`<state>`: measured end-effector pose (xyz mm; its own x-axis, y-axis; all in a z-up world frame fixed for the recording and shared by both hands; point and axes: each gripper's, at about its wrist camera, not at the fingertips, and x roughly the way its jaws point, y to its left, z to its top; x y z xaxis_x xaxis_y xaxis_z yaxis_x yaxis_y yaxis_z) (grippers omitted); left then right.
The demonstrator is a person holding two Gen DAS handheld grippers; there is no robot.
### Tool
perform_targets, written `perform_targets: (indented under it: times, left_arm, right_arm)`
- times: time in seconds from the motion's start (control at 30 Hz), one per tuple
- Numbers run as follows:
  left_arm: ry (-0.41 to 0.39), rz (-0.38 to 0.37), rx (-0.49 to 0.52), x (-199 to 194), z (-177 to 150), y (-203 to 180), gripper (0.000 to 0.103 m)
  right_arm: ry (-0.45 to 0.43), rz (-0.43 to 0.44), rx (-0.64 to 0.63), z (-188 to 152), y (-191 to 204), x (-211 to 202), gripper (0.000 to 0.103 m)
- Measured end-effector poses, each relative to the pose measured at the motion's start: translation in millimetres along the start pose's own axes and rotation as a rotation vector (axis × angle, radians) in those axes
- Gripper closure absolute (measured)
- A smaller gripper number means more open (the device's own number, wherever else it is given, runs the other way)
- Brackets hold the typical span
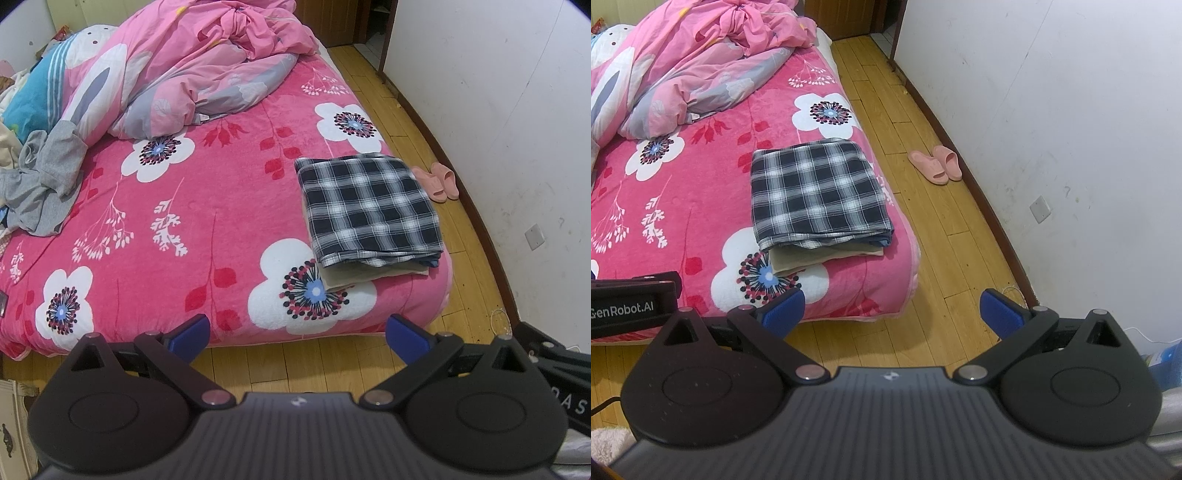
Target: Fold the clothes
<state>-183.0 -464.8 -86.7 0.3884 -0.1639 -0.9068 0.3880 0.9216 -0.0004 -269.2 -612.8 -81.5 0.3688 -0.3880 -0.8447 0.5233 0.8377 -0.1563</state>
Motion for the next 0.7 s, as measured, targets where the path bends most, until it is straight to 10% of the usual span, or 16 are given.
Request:
perform_targets:
  times: [0.7]
  left_arm:
    - [0.006,0.001,-0.003,2.7,0.7,1.2,0.001]
  right_arm:
    - [0.003,0.001,0.010,0.1,0.3,0.7,0.002]
